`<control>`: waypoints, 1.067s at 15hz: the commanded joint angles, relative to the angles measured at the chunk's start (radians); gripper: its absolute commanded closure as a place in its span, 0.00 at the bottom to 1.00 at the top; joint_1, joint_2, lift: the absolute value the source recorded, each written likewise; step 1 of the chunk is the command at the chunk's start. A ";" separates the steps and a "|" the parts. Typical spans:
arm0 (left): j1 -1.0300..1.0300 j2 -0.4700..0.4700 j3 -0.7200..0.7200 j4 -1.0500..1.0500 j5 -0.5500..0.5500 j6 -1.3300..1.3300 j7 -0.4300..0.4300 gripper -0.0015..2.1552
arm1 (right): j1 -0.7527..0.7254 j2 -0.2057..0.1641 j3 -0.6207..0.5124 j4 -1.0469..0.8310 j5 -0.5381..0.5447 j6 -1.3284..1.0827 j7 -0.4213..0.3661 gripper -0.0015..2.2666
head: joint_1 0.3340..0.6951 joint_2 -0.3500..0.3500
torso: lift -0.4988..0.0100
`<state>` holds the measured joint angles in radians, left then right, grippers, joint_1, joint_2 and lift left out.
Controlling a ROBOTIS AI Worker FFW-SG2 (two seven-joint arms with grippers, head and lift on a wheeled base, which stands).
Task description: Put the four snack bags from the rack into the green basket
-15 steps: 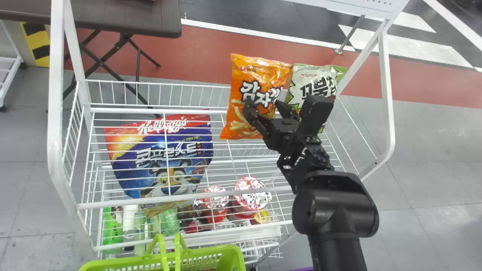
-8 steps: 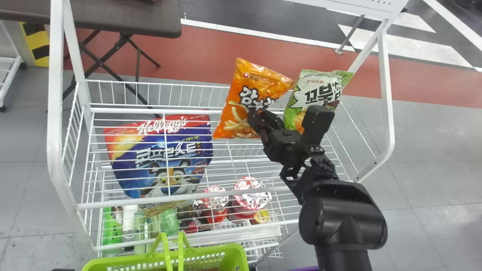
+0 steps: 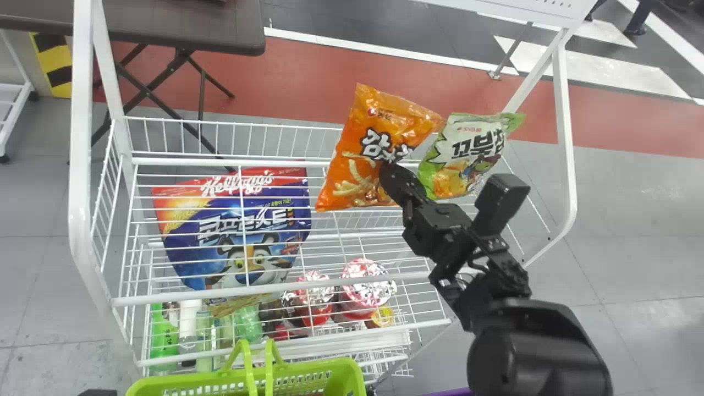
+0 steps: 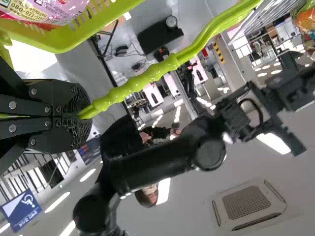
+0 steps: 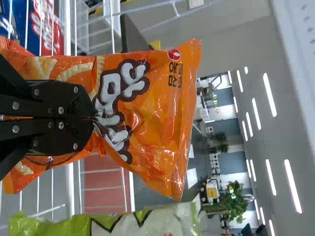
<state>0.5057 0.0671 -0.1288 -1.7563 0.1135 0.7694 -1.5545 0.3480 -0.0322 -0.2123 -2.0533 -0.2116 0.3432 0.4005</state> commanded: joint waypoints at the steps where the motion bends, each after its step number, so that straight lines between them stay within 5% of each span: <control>1: -0.003 0.000 0.000 0.001 0.000 0.000 -0.001 0.99 | 0.128 0.000 0.010 -0.179 -0.012 0.061 0.009 0.94 | 1.00 0.00 | 0.97; 5: -0.012 -0.001 0.000 0.014 0.000 0.000 0.001 0.99 | 0.184 0.003 -0.053 -0.387 -0.049 0.632 0.126 0.94 | 1.00 0.00 | 0.97; 10: -0.019 -0.003 0.000 0.021 0.000 0.000 0.004 0.99 | 0.301 0.017 -0.101 -0.547 -0.084 1.110 0.150 0.94 | 1.00 0.00 | 0.97; 16: -0.027 -0.009 0.001 0.031 0.000 0.000 0.008 0.99 | 0.355 0.021 -0.127 -0.479 -0.078 1.229 0.173 0.94 | 1.00 0.00 | 0.97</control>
<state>0.4796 0.0603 -0.1274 -1.7269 0.1135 0.7694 -1.5478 0.6950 -0.0107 -0.3435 -2.5675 -0.2961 1.5591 0.5719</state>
